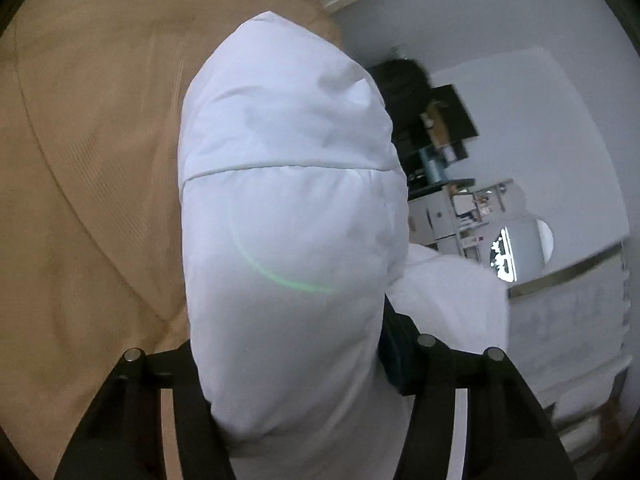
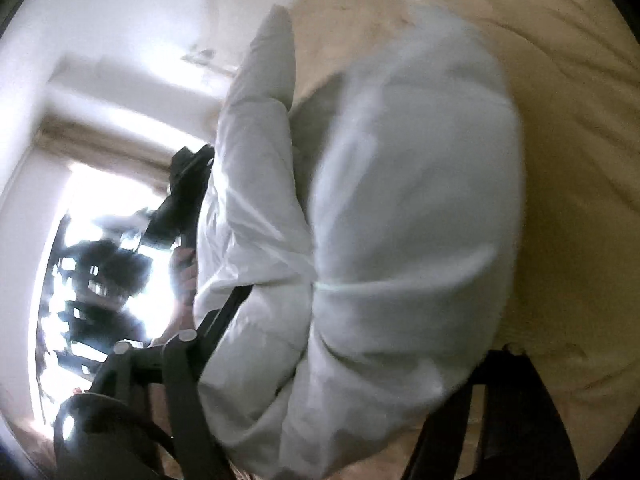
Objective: Fold large clothes
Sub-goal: 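Grasp the jacket end with the left gripper and roll it over while the right gripper holds the bundle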
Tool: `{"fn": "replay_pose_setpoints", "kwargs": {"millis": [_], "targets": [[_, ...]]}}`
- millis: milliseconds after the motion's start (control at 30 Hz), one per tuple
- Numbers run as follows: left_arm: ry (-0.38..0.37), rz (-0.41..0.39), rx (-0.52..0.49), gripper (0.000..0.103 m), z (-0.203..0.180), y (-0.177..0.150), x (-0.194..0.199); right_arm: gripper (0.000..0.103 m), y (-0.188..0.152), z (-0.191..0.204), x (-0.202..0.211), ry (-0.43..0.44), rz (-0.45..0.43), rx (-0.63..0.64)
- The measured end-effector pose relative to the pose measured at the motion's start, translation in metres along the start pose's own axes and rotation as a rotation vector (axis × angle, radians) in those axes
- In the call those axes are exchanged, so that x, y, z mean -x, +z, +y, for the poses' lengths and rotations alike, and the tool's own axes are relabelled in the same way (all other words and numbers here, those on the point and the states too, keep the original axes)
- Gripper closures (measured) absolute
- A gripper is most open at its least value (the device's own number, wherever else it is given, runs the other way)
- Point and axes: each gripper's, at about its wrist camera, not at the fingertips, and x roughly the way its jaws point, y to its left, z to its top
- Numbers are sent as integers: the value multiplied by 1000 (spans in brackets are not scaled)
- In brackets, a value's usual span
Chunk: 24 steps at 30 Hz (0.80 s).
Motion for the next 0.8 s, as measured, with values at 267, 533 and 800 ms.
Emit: {"fn": "replay_pose_setpoints", "kwargs": {"millis": [267, 533, 800], "targets": [[150, -109, 106, 40, 62, 18, 116, 34, -7, 43, -93, 153, 129, 3], [55, -165, 522, 20, 176, -5, 104, 10, -38, -3, -180, 138, 245, -140], [398, -308, 97, 18, 29, -78, 201, 10, -46, 0, -149, 111, 255, -159]]}}
